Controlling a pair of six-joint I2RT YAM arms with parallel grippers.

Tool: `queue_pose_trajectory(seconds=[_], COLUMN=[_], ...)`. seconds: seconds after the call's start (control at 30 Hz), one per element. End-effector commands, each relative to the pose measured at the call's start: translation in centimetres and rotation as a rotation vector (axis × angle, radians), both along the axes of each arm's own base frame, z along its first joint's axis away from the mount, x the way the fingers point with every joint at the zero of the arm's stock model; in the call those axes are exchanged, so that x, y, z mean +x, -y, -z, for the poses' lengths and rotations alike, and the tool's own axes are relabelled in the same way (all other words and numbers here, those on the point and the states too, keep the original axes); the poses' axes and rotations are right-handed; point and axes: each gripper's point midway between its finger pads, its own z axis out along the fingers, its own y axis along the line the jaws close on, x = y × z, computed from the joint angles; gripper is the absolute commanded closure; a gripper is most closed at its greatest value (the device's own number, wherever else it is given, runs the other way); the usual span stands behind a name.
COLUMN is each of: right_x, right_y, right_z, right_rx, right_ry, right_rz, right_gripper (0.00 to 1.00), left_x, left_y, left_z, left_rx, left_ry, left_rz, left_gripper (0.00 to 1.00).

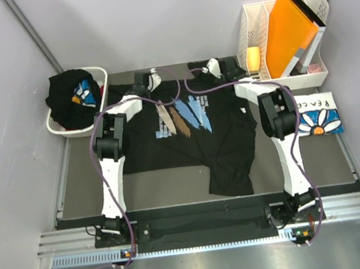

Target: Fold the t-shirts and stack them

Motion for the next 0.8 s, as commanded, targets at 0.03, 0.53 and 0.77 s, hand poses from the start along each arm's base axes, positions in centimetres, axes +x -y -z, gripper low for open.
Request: queue_pose_trajectory(seconds=[0.03,0.53,0.77], right_x=[-1.6,-17.2,-30.7], right_y=[-0.4,-3.3,-1.9], right_z=[-8.2,-8.7,-3.9], right_rx=[0.170,0.200,0.044], right_ry=[0.127,-0.219,-0.418], right_rz=[0.035,-0.369,-0.592], right_gripper=[0.24,0.17,0.22], left_x=[-0.6,-14.8,-25.2], left_y=[-1.0,-0.6,-2.0], left_z=[-11.5,-12.6,-12.0], left_rx=[-0.059,0.007,0.102], left_ry=[0.242,-0.001,-0.151], left_rz=[-0.037,0.354,0.494], left_gripper=[0.55,0.39,0.47])
